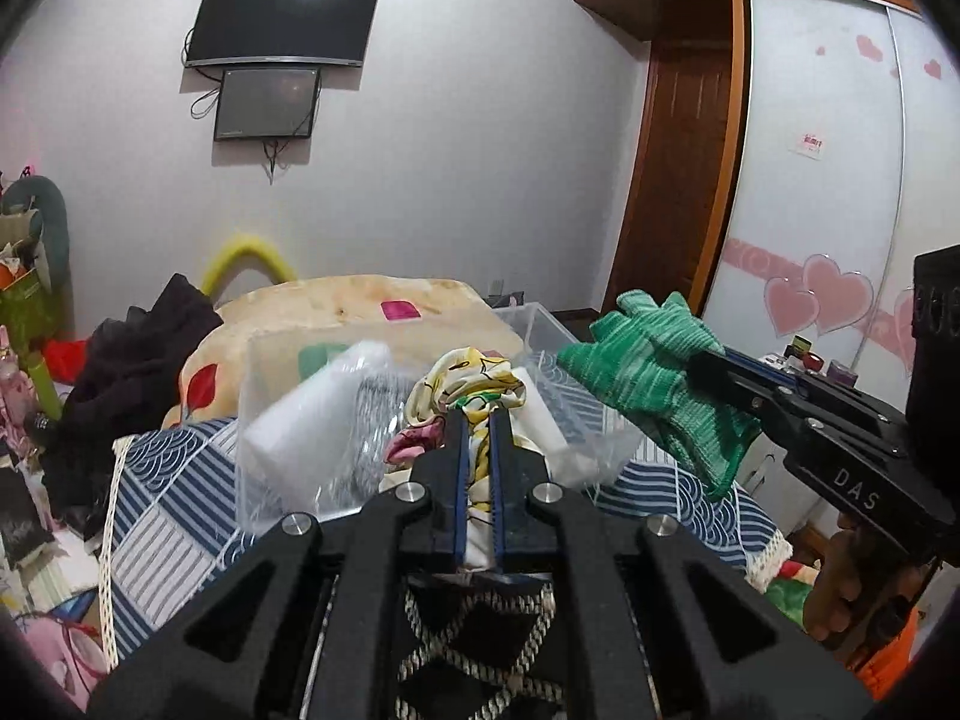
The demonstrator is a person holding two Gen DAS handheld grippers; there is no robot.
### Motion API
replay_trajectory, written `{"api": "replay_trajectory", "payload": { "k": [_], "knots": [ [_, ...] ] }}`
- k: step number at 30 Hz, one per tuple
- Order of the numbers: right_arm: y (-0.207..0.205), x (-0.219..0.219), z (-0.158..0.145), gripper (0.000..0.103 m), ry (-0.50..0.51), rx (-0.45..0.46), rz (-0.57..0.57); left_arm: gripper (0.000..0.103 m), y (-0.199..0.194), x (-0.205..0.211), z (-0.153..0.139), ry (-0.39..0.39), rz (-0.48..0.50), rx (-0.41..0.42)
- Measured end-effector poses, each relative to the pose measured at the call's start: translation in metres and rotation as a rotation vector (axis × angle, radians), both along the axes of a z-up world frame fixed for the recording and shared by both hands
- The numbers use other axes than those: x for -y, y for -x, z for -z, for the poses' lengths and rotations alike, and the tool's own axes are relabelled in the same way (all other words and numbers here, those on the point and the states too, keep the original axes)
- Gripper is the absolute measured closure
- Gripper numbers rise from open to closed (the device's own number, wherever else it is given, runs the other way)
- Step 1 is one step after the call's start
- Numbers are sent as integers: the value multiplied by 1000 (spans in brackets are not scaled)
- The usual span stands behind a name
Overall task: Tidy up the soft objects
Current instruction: 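Grasp the green knit glove with the right gripper while the left grasps the floral scarf, then drop the green glove and floral scarf into the clear box, open both grippers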
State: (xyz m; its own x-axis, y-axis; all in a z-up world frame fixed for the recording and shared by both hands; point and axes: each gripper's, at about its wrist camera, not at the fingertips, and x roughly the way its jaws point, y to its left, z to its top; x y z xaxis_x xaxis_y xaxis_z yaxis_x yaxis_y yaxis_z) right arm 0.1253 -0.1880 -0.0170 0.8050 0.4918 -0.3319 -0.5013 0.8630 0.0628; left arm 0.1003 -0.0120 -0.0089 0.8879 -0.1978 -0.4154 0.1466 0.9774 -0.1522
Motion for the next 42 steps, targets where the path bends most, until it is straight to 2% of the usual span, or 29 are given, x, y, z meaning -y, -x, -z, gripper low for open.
{"api": "replay_trajectory", "payload": {
  "k": [7,12,15,24,29,32,34,36,39,42],
  "knots": [
    [-20,-7,-5,92,-29,4,21,98,-42,6,-4,-7,18,-26],
    [-36,-19,2,92,-21,-23,19,98,-71,8,2,-2,30,-76],
    [-48,-28,10,92,6,-50,19,98,-89,9,12,-21,15,-110],
    [-67,-40,37,92,83,-134,14,97,-117,6,38,8,18,-215],
    [-65,-40,38,92,115,-138,7,88,-117,6,47,17,15,-229],
    [-65,-39,37,90,123,-140,9,73,-111,8,48,10,25,-231],
    [-64,-37,35,85,121,-142,10,57,-107,10,46,0,26,-222],
    [-61,-33,32,74,112,-138,11,46,-99,12,42,-8,20,-204],
    [-56,-26,28,66,93,-127,10,41,-86,10,32,-16,-10,-157],
    [-50,-21,24,63,87,-115,10,34,-73,8,22,-26,-16,-117]
  ]
}}
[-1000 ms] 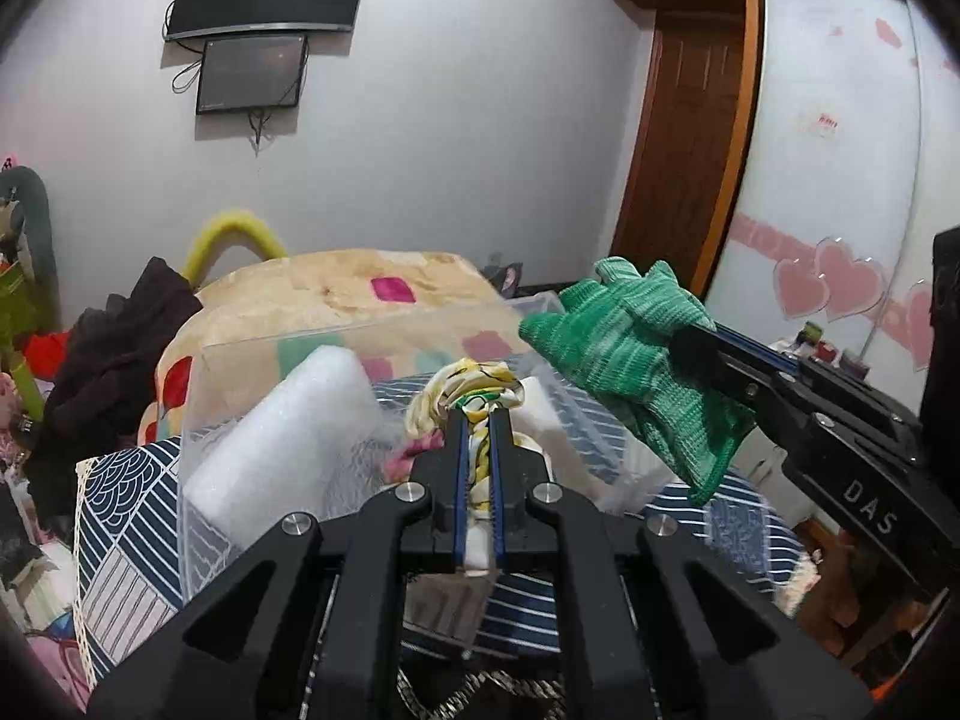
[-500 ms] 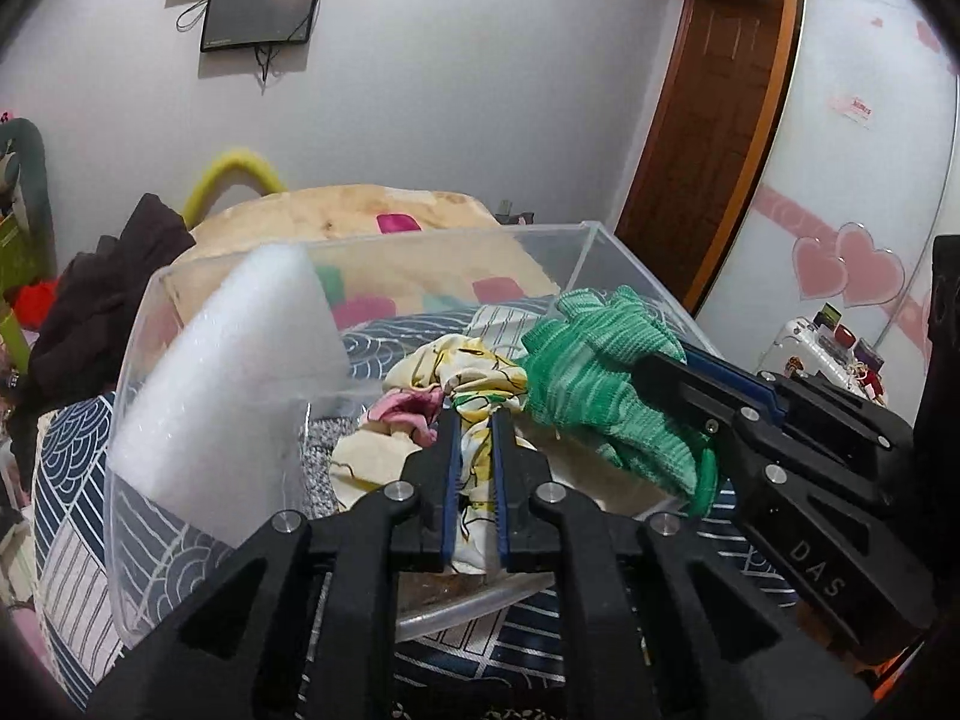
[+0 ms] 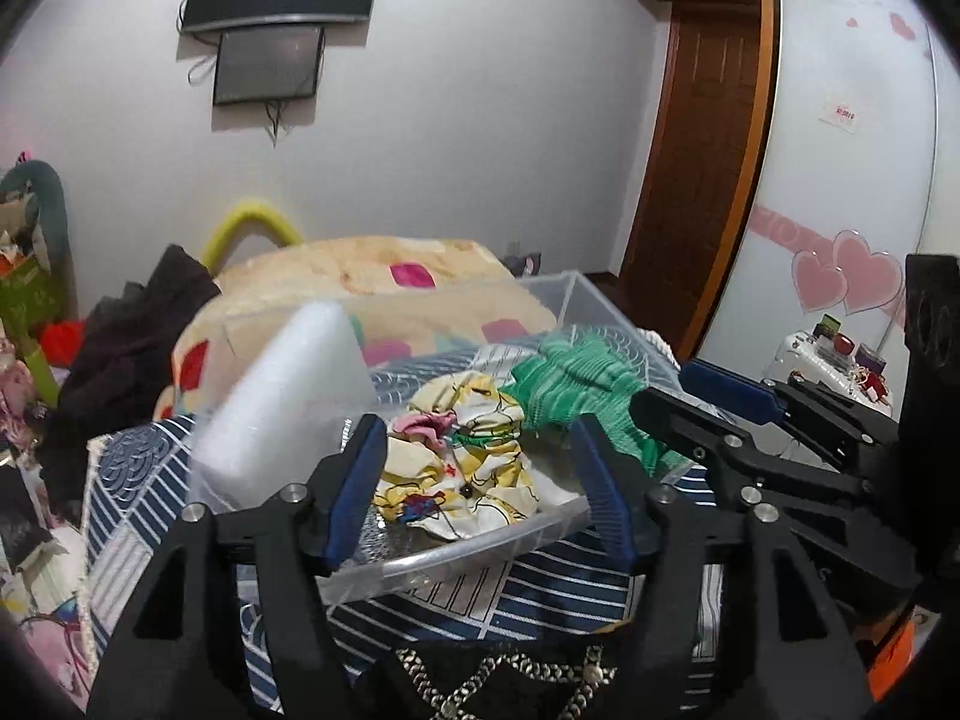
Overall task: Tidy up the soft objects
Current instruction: 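Drop the green glove and floral scarf into the clear box, open both grippers, then grasp the yellow-green sponge with the right gripper while the left grasps the black chain bag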
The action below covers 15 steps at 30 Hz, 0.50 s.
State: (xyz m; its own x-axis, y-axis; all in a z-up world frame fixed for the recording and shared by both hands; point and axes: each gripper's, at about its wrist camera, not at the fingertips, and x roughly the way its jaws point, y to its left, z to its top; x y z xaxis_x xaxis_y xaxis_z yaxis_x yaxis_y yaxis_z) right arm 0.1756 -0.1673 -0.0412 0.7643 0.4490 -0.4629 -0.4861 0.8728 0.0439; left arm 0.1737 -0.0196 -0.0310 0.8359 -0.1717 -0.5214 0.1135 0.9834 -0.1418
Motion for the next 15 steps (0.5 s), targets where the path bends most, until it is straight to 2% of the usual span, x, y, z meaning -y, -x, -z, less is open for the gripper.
{"api": "replay_trajectory", "payload": {
  "k": [4,7,9,15],
  "knots": [
    [9,6,-4,55,-11,18,-6,22,16,-3,-10,-14,-18,41],
    [16,10,-8,40,-30,31,-17,10,30,-9,-14,1,-36,59],
    [22,12,-10,32,-35,46,-22,7,38,-12,-14,6,-44,62],
    [42,16,-9,27,-13,77,-27,4,64,-18,-3,-18,-77,55]
  ]
}}
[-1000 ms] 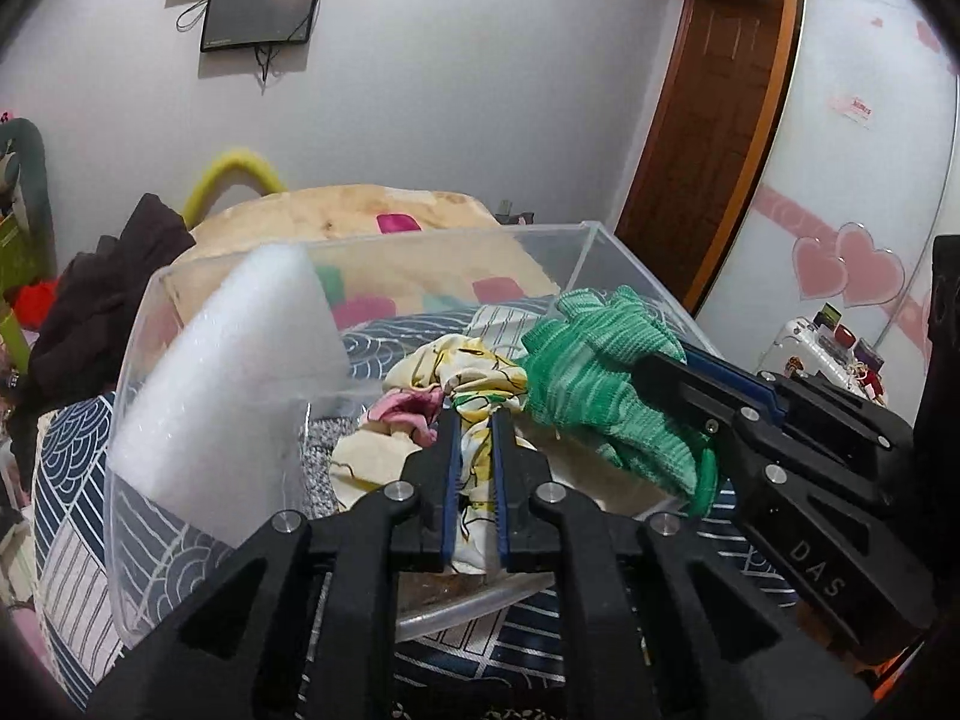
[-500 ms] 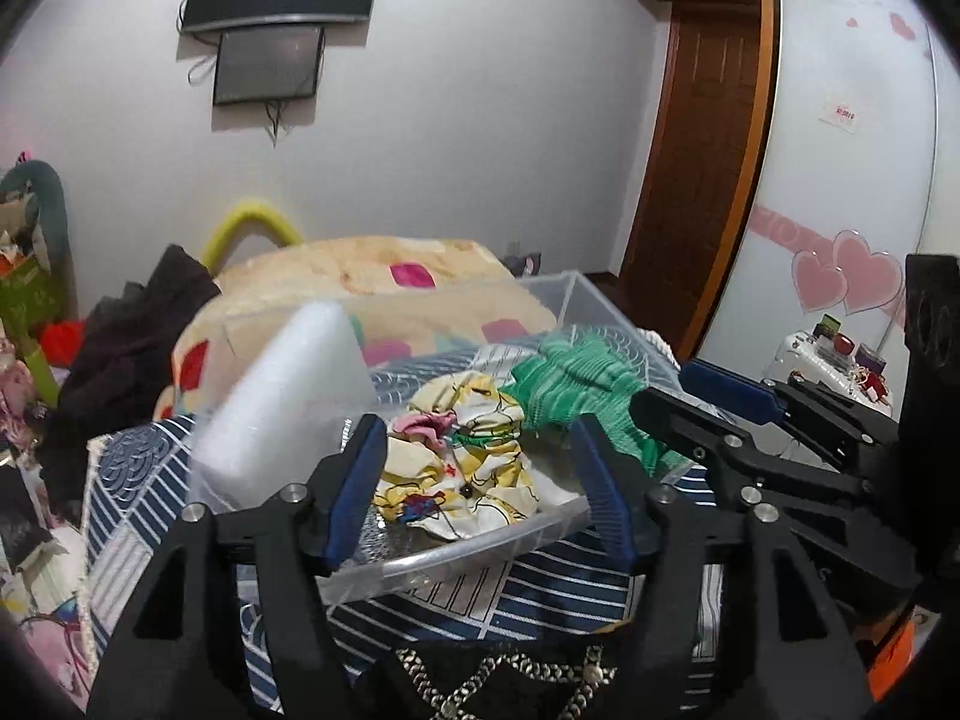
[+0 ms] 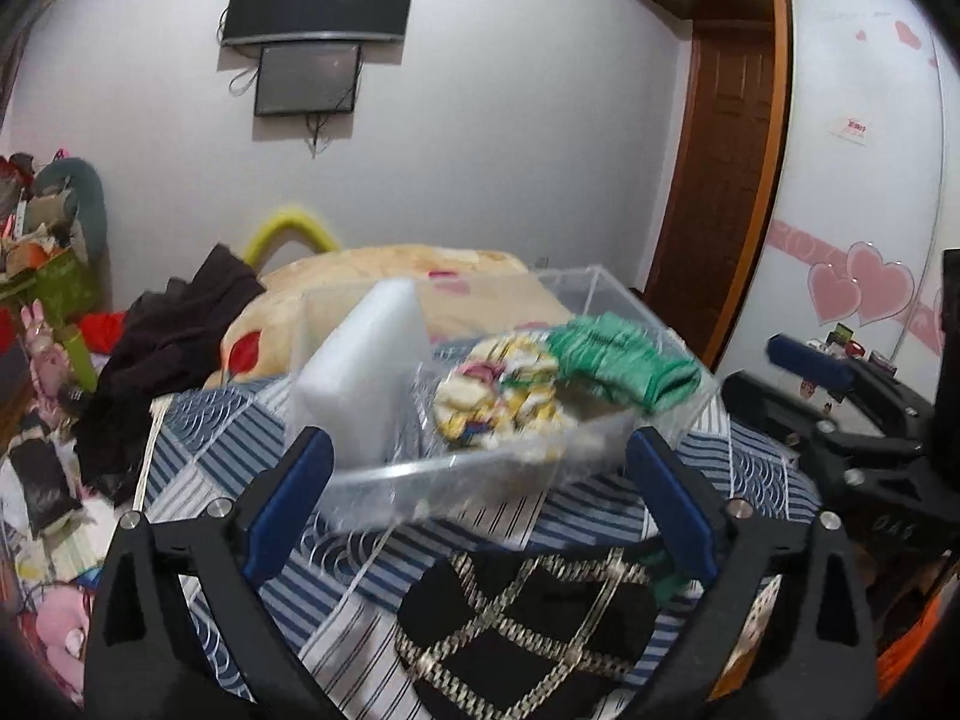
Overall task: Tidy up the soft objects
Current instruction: 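Grasp the yellow-green sponge with the right gripper while the left grasps the black chain bag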
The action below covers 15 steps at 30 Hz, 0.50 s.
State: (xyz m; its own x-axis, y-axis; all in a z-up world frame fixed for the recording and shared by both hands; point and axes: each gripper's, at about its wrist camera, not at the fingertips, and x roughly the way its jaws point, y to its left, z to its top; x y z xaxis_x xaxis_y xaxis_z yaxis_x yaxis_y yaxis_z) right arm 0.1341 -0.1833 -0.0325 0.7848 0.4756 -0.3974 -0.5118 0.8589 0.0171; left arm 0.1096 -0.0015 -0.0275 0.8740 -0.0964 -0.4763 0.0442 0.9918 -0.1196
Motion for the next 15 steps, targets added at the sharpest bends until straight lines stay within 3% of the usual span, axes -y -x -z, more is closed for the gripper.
{"api": "replay_trajectory", "payload": {
  "k": [9,15],
  "knots": [
    [18,-2,26,23,57,-47,-27,4,18,-14,42,65,-18,-130],
    [25,-7,50,22,84,-114,-53,4,24,-12,76,48,-29,-207]
  ]
}}
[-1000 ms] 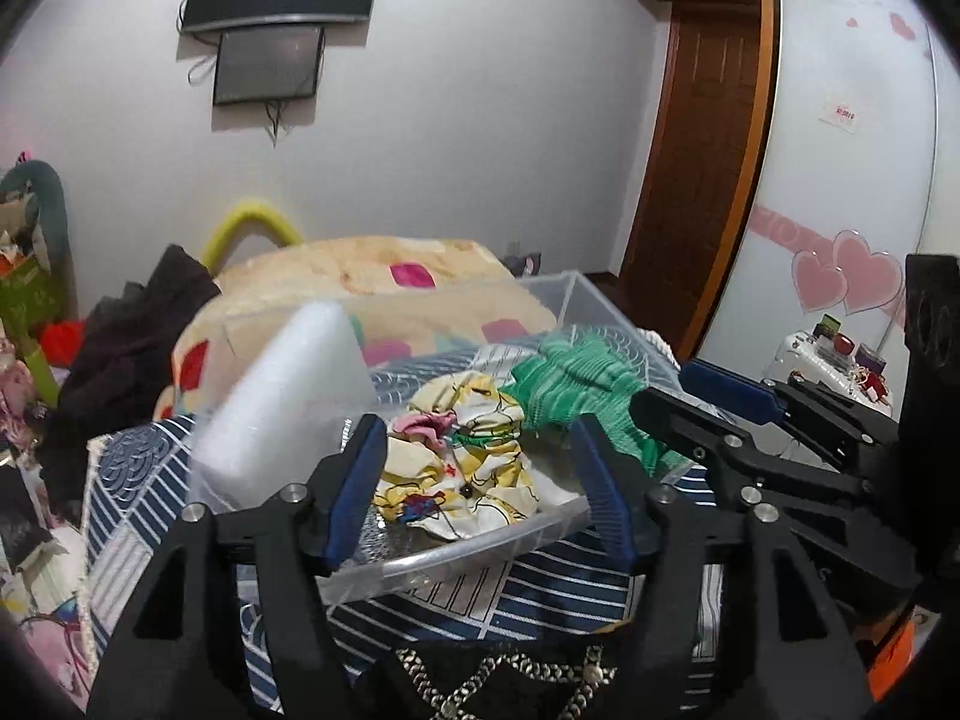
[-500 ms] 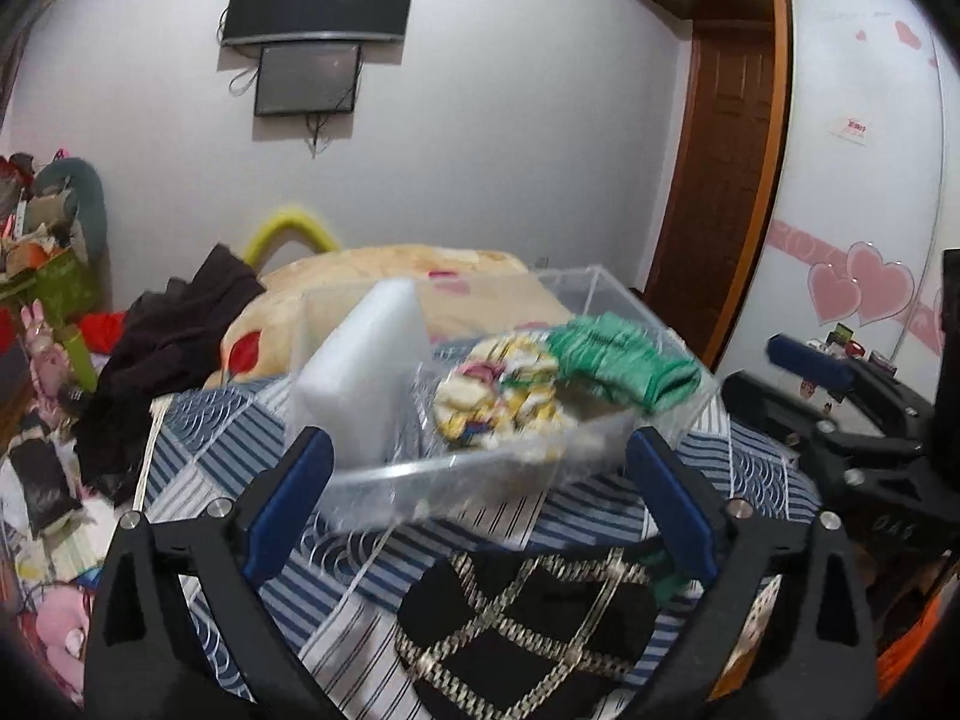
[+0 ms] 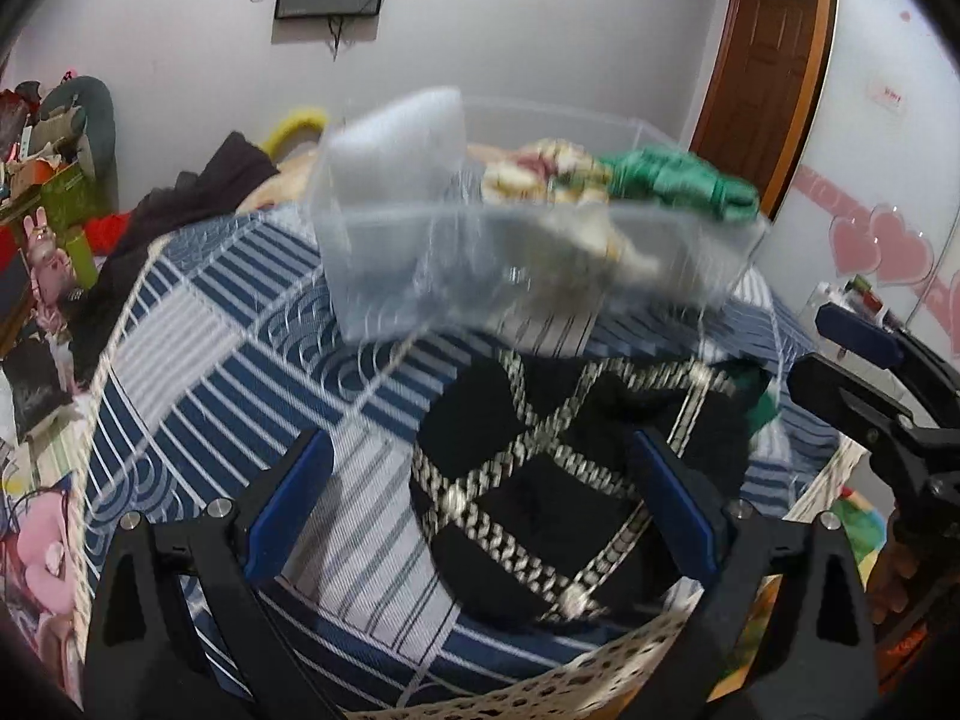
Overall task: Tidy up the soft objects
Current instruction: 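Grasp the yellow-green sponge with the right gripper while the left grasps the black chain bag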
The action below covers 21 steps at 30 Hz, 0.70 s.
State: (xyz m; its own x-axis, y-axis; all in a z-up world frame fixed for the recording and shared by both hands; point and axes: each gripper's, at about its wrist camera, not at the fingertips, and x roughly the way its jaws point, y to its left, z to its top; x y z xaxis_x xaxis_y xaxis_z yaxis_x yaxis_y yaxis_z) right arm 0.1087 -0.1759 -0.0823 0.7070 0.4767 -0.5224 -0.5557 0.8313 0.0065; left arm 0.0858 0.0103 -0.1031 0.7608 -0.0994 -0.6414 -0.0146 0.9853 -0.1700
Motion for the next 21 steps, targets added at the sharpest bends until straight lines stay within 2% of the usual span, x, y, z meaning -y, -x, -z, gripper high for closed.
{"api": "replay_trajectory", "payload": {
  "k": [2,4,6,7,8,10,13,17,21],
  "knots": [
    [1,-4,8,22,15,-19,-7,4,0,2,10,-5,4,-28],
    [4,-6,15,22,22,-39,-11,8,0,2,17,11,8,-44],
    [5,-7,20,22,24,-59,-16,30,1,1,22,27,8,-50],
    [6,-6,22,22,24,-67,-18,44,2,1,22,15,-2,-36],
    [6,-6,23,22,22,-73,-19,52,4,3,22,-1,-2,-28],
    [7,-6,23,22,22,-81,-20,67,5,6,22,-17,22,-15],
    [8,-7,23,22,23,-89,-25,80,7,6,19,-19,35,-3],
    [8,-12,27,22,29,-104,-35,84,10,-4,14,10,30,8],
    [6,-21,34,22,40,-126,-49,85,16,-16,7,8,-11,29]
  ]
}}
